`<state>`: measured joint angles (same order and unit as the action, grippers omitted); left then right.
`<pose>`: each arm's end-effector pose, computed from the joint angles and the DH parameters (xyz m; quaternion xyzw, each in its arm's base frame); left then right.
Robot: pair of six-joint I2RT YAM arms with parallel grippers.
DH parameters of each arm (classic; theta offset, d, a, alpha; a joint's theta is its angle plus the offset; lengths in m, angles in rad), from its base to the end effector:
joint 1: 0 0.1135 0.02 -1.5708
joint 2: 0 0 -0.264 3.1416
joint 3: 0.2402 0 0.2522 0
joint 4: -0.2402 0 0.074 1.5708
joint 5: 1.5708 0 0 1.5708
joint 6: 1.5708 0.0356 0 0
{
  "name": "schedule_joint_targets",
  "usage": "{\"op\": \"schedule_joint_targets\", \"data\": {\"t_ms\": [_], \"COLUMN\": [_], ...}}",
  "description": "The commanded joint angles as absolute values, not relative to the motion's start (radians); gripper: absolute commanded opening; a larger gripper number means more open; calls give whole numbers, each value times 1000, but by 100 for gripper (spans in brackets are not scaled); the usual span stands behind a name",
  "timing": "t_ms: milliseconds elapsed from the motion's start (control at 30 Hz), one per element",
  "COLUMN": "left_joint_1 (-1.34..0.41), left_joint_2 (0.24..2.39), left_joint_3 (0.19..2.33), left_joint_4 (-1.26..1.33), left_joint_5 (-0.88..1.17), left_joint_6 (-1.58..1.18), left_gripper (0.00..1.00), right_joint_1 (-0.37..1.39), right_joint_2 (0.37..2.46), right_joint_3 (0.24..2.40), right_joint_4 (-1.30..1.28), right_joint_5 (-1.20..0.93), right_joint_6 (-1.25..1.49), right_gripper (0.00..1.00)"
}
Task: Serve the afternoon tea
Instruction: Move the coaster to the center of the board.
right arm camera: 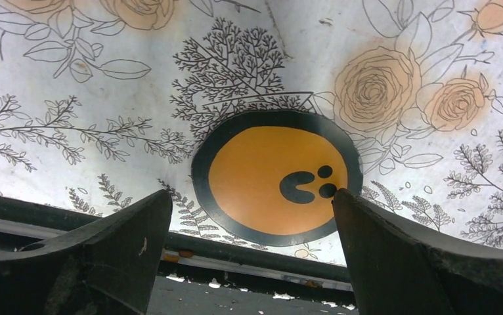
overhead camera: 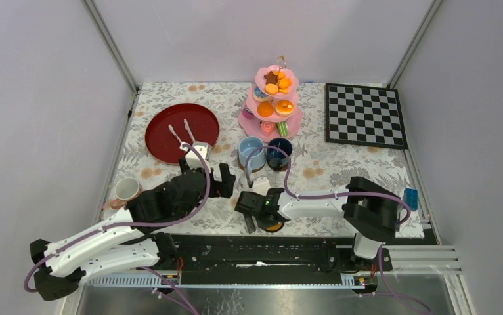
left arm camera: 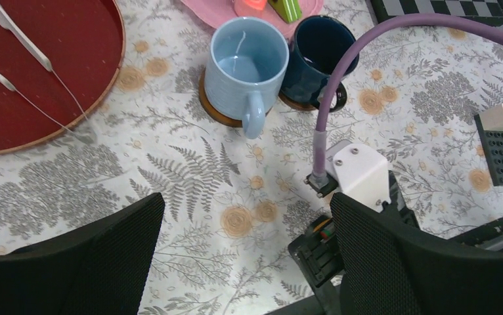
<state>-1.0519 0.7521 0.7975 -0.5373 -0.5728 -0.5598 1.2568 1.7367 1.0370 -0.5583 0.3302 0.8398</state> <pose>0.0965 -0.1301 0.3158 0.0597 0.8336 -0.1876 0.5161 0.1107 0.3034 0.1596 -0.1766 0.9586 0.0521 0.2174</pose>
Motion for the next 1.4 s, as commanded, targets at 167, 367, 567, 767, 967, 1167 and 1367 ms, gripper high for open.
{"op": "schedule_joint_targets", "data": {"t_ms": [167,367,567,767,967,1167,1367], "left_joint_1": [-1043,-1040,-1036,-1032,-1028,-1026,-1023], "left_joint_2": [677,688,711,735,740,740,746], "left_joint_3": [772,773,778,788,802,810,813], "left_joint_4": [-478,-458,-451,-445,-452,-449,-440], "left_joint_5": [-642,-651,-647,-637,-640,-647,-647], "left_joint_6": [-441,-422,-419,-430,-440,-440,-433], "left_gripper": [99,99,99,99,99,99,99], "right_joint_1": [1255,1241,1217,1191,1159,1031,843], "right_joint_2": [1746,1758,1674,1661,1665,1579,1540], "right_joint_3": [1038,997,901,852,805,731,715], "right_joint_4": [-665,-628,-553,-526,-530,-499,-486], "right_joint_5": [404,367,358,344,340,329,340], "right_joint_6": [943,966,1003,996,1047,1036,924], "right_gripper": [100,100,100,100,98,96,95]}}
